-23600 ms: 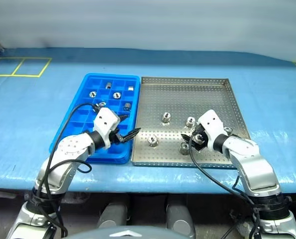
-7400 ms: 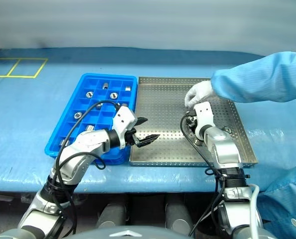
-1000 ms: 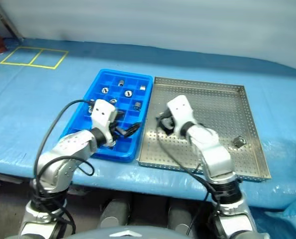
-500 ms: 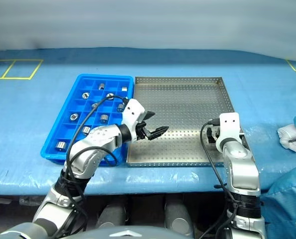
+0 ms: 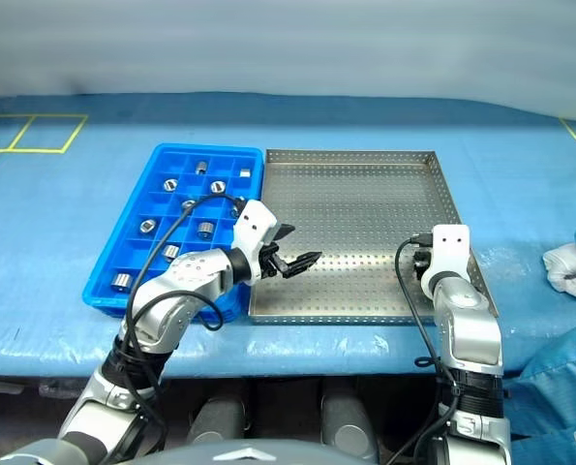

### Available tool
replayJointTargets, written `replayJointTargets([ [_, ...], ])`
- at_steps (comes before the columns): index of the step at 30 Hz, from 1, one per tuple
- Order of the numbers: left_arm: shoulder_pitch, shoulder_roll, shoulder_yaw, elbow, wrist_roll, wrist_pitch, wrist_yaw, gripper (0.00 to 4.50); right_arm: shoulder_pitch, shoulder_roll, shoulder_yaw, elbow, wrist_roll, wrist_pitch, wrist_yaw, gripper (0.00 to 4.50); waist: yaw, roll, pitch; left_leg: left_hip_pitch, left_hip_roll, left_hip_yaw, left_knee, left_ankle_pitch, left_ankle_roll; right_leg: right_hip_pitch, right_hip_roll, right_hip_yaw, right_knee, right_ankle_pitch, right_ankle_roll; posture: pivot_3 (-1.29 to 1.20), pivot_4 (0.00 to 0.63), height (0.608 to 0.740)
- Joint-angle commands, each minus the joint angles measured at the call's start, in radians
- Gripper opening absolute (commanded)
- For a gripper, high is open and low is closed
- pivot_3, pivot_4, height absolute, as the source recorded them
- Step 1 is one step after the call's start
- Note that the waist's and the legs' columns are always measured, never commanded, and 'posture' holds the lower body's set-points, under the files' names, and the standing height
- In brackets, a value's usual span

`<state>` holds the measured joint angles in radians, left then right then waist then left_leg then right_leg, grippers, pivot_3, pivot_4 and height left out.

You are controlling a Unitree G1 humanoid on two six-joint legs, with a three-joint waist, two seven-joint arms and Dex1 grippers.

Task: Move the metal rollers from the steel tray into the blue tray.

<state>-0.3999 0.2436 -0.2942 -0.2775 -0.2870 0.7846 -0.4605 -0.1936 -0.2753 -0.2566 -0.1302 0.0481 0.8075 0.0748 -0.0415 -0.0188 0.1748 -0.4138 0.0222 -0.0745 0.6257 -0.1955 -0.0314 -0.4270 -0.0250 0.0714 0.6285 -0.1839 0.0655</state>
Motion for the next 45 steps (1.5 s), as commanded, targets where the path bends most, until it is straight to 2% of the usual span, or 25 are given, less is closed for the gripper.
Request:
replayJointTargets([
  [1,-0.002,0.007,-0.001,-0.056,-0.002,0.000,-0.011,4.24,-0.015,-0.006,0.001,-0.022,0.007,-0.010,0.001,2.06,0.000,0.000,0.000,0.000,0.000,0.000,0.000,0.000,0.000,0.000,0.000,0.000,0.000,0.000,0.000,0.06,0.150,0.740],
  [5,-0.003,0.010,0.025,-0.053,0.001,-0.007,0.008,4.24,-0.023,-0.006,0.042,-0.098,0.044,-0.013,0.059,2.06,0.001,0.000,0.000,0.000,0.000,0.000,0.000,0.000,0.000,0.000,0.000,0.000,0.000,0.000,0.000,0.05,0.150,0.740],
  [10,0.004,0.043,0.122,-0.083,0.020,0.040,0.088,4.24,-0.049,-0.049,0.192,-0.247,0.092,-0.025,0.209,2.06,-0.007,0.002,0.001,0.000,0.000,0.000,0.000,0.000,0.000,-0.001,0.001,0.000,0.000,0.000,0.000,0.05,0.150,0.740],
  [14,0.045,0.108,0.223,-0.162,0.037,0.104,0.148,4.24,-0.110,-0.063,0.308,-0.300,0.118,-0.011,0.289,2.06,-0.006,0.002,0.001,0.000,0.000,-0.001,-0.001,0.000,0.000,-0.001,0.001,0.000,0.000,0.000,0.000,0.09,0.150,0.740],
  [18,0.091,0.161,0.285,-0.211,0.072,0.165,0.208,4.24,-0.200,-0.020,0.421,-0.241,0.112,-0.054,0.331,2.06,0.006,0.002,0.001,0.000,0.000,-0.001,-0.001,0.000,0.000,-0.001,0.001,0.000,0.000,0.000,0.000,0.13,0.150,0.740],
  [26,0.198,0.177,0.345,-0.282,0.100,0.236,0.267,4.24,-0.364,0.124,0.544,0.018,0.062,-0.215,0.348,2.06,0.040,0.001,0.002,-0.001,0.000,-0.002,-0.001,0.000,0.000,-0.001,0.001,-0.002,0.000,0.000,0.000,0.21,0.150,0.740],
  [32,0.239,0.184,0.365,-0.319,0.100,0.260,0.275,4.24,-0.320,0.154,0.649,-0.014,0.062,-0.185,0.401,2.06,0.065,0.001,0.002,0.000,0.000,-0.003,-0.004,0.000,0.000,-0.001,0.000,-0.003,0.000,-0.001,-0.002,0.23,0.150,0.740],
  [40,0.223,0.162,0.335,-0.312,0.096,0.261,0.278,4.24,-0.276,0.169,0.647,0.014,0.065,-0.169,0.397,2.06,0.076,0.001,0.002,0.000,0.001,-0.003,-0.003,0.001,-0.001,-0.001,0.000,-0.004,0.000,-0.001,-0.002,0.23,0.150,0.740],
  [45,0.215,0.158,0.320,-0.312,0.093,0.260,0.275,4.24,-0.274,0.176,0.640,0.007,0.052,-0.192,0.383,3.58,0.076,0.001,0.002,0.000,0.001,-0.003,-0.004,0.001,-0.001,-0.001,0.001,-0.004,0.000,-0.001,-0.002,0.23,0.150,0.740],
])
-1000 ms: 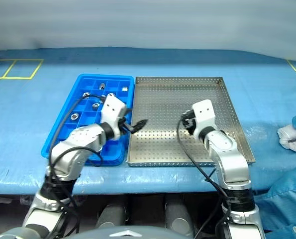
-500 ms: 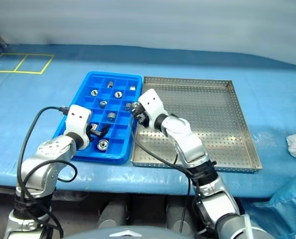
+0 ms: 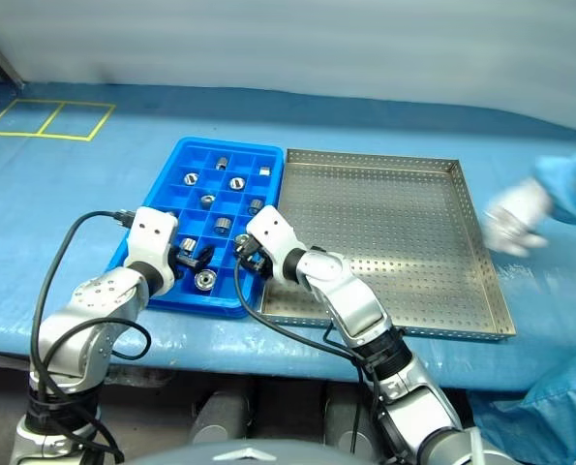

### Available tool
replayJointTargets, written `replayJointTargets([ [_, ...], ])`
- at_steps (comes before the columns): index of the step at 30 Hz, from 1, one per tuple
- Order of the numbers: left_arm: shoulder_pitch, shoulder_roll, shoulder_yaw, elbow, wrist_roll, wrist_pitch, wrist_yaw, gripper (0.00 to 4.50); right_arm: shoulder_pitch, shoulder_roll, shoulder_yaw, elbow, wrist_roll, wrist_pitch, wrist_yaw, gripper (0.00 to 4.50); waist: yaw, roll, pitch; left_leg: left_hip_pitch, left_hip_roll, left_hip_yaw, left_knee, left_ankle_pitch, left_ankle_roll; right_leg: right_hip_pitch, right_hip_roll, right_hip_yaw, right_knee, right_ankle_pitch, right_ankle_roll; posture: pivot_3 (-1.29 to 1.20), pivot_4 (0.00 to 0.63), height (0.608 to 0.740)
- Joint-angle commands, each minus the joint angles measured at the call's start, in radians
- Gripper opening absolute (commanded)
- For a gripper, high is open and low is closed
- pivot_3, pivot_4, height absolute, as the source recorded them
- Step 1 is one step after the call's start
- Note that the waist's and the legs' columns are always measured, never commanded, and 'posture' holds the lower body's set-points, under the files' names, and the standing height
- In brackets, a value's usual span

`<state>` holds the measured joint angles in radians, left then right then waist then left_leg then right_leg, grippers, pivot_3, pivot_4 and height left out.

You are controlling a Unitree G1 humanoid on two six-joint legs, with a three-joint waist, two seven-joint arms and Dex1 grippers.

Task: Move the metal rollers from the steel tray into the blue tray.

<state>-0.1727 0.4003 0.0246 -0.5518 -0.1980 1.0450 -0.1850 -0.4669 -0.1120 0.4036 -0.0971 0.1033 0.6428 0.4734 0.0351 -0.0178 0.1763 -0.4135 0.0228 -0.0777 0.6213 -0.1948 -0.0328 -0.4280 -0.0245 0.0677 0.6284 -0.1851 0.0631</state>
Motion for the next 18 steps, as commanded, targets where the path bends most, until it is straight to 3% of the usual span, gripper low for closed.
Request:
replayJointTargets([
  [1,-0.013,0.000,0.000,-0.038,0.002,-0.002,-0.003,4.24,-0.003,0.012,-0.025,-0.036,-0.005,-0.034,-0.018,3.90,0.000,0.000,0.000,0.000,0.000,0.000,0.000,0.000,0.000,0.000,0.000,0.000,0.000,0.000,0.000,0.23,0.150,0.740],
  [8,-0.017,-0.026,-0.026,-0.044,-0.019,-0.047,-0.030,4.24,0.020,-0.017,-0.111,-0.144,0.012,-0.013,-0.048,3.90,0.004,0.000,0.000,0.000,0.000,0.000,0.000,0.000,0.000,0.000,0.000,0.000,0.000,0.000,0.000,0.22,0.150,0.740],
  [18,-0.024,-0.030,-0.056,-0.009,-0.018,-0.084,-0.061,4.24,0.176,-0.150,-0.248,-0.271,0.015,0.095,-0.087,3.90,0.001,0.000,0.000,0.000,0.000,0.000,0.000,0.000,0.000,0.000,0.000,0.000,0.000,0.000,0.000,0.18,0.150,0.740],
])
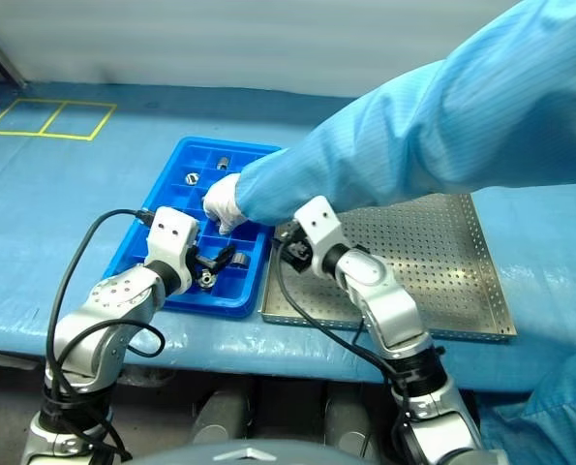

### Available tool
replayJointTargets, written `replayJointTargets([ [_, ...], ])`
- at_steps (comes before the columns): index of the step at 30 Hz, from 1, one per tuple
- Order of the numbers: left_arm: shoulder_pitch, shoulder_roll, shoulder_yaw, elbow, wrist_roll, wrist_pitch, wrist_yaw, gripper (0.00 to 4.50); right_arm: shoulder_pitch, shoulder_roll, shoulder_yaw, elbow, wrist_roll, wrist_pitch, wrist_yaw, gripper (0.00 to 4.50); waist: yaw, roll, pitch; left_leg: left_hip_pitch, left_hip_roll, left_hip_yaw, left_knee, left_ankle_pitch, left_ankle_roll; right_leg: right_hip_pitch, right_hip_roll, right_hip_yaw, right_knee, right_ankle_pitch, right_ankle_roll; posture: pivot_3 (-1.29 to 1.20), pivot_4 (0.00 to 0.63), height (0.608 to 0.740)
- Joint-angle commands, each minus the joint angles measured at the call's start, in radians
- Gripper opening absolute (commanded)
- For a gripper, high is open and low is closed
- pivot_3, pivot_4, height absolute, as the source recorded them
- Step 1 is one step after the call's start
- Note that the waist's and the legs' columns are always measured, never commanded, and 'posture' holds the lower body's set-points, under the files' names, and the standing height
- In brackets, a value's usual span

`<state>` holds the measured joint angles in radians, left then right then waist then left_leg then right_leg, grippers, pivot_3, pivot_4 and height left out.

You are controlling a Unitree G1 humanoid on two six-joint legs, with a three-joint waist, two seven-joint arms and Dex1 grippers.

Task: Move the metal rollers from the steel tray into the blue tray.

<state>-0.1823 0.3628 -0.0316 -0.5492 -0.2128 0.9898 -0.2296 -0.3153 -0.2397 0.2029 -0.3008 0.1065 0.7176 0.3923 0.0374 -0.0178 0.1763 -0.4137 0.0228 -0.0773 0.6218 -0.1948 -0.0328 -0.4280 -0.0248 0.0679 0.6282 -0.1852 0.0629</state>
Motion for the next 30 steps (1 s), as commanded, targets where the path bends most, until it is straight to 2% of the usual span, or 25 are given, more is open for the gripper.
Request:
replayJointTargets([
  [1,-0.015,0.011,-0.001,-0.009,-0.005,-0.033,-0.024,4.24,0.040,-0.034,-0.056,-0.077,0.014,0.029,-0.005,3.90,-0.001,0.000,0.000,0.000,0.000,0.000,0.000,0.000,0.000,0.000,0.000,0.000,0.000,0.000,0.000,0.18,0.150,0.740],
  [8,-0.020,0.009,-0.013,0.019,-0.031,-0.102,-0.097,4.24,0.113,-0.086,-0.100,-0.122,0.041,0.079,0.012,3.90,-0.012,0.000,0.000,0.000,0.000,0.000,0.000,0.000,0.000,0.000,0.000,0.000,0.000,0.000,0.000,0.16,0.150,0.740],
  [16,-0.065,-0.003,-0.090,0.101,-0.043,-0.207,-0.190,4.24,0.129,-0.161,-0.133,-0.131,0.052,0.119,0.017,3.90,-0.014,0.000,0.000,-0.001,0.000,0.000,0.003,0.000,0.000,0.000,0.000,0.000,0.000,0.000,0.000,0.13,0.150,0.740],
  [22,-0.074,-0.011,-0.123,0.133,-0.032,-0.233,-0.199,4.24,0.132,-0.143,-0.157,-0.108,0.059,0.109,-0.015,3.90,-0.029,0.000,0.000,-0.001,0.000,0.000,0.002,0.000,0.001,0.000,0.000,0.000,0.000,0.000,0.000,0.10,0.150,0.740],
  [30,-0.073,-0.005,-0.122,0.158,-0.023,-0.241,-0.197,4.24,0.054,-0.075,-0.167,0.087,0.082,-0.001,-0.005,3.90,-0.051,0.000,0.000,-0.001,0.000,0.001,0.004,0.000,0.001,0.001,0.000,0.001,0.000,0.001,0.001,0.10,0.150,0.740],
])
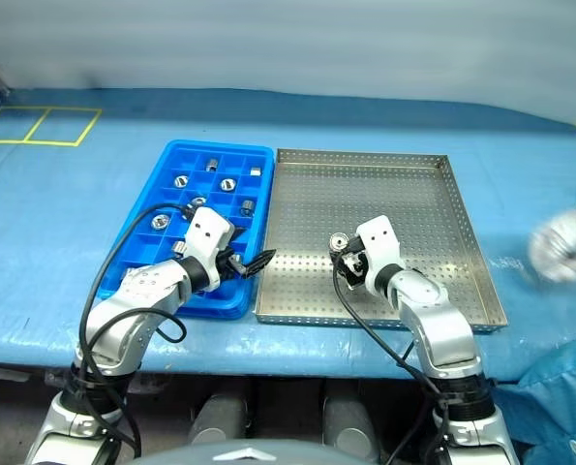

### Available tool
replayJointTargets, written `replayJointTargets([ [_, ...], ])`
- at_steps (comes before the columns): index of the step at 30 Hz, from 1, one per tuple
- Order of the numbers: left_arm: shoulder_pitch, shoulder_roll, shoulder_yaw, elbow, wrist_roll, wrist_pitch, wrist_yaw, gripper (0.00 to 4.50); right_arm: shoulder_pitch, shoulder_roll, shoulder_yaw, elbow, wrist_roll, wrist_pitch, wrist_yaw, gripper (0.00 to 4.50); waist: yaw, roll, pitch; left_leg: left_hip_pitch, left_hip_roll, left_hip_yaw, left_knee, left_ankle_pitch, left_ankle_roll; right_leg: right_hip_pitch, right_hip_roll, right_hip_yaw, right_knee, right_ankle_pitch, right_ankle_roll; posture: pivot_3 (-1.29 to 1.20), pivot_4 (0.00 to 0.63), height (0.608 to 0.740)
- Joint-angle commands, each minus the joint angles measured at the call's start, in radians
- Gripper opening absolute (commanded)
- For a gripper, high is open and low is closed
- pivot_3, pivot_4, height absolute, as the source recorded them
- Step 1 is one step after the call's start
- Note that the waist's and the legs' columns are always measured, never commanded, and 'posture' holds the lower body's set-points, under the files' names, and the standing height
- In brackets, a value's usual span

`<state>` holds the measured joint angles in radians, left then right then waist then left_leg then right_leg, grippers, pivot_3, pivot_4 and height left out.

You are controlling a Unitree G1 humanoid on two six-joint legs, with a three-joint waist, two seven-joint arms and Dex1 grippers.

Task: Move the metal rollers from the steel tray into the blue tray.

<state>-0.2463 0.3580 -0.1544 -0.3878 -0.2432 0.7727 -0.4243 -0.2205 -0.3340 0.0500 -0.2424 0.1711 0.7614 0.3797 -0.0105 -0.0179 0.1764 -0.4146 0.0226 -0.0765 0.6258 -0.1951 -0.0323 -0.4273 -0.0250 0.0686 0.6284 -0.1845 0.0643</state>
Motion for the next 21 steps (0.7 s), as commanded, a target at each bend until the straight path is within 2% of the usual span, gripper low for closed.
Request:
replayJointTargets([
  [1,-0.010,-0.001,0.001,-0.002,0.008,-0.025,0.000,4.24,-0.056,0.031,-0.010,0.071,0.011,-0.072,0.004,3.90,-0.004,0.000,0.000,0.000,0.000,0.000,0.000,0.000,0.000,0.000,0.000,0.000,0.000,0.000,0.000,0.10,0.150,0.740],
  [5,-0.009,-0.004,0.003,-0.003,0.008,-0.024,0.005,4.24,-0.095,0.056,-0.011,0.192,-0.007,-0.154,-0.001,3.90,-0.002,0.000,0.000,0.000,0.000,0.000,-0.001,0.000,0.000,0.000,0.000,0.000,0.000,0.000,0.000,0.11,0.150,0.740],
  [8,0.001,-0.004,0.005,-0.010,0.012,-0.018,0.017,4.24,-0.120,0.068,-0.005,0.246,0.002,-0.136,0.010,3.90,0.000,0.000,0.000,0.000,0.000,0.000,-0.001,0.000,0.000,0.000,0.000,0.000,0.000,0.000,0.000,0.12,0.150,0.740],
  [12,0.021,0.000,0.023,-0.028,0.013,-0.005,0.037,4.24,-0.139,0.066,0.018,0.271,-0.052,-0.134,-0.037,3.05,-0.001,0.000,0.000,0.001,0.000,0.000,0.000,0.000,0.000,0.000,0.000,0.000,0.000,0.000,0.001,0.14,0.150,0.740],
  [16,0.044,0.014,0.053,-0.054,0.003,0.004,0.043,4.24,-0.148,0.087,0.003,0.206,-0.033,-0.187,-0.030,1.75,0.000,0.000,0.000,0.001,0.000,0.000,-0.001,0.000,0.000,0.000,0.000,0.000,0.001,0.000,0.001,0.15,0.150,0.740],
  [21,0.096,0.056,0.138,-0.112,-0.004,0.013,0.058,4.24,-0.189,0.109,0.077,0.124,-0.028,-0.199,0.026,1.70,-0.004,0.000,0.000,0.001,0.000,0.000,-0.001,0.000,0.000,0.000,0.000,0.001,0.001,0.000,0.001,0.17,0.150,0.740],
])
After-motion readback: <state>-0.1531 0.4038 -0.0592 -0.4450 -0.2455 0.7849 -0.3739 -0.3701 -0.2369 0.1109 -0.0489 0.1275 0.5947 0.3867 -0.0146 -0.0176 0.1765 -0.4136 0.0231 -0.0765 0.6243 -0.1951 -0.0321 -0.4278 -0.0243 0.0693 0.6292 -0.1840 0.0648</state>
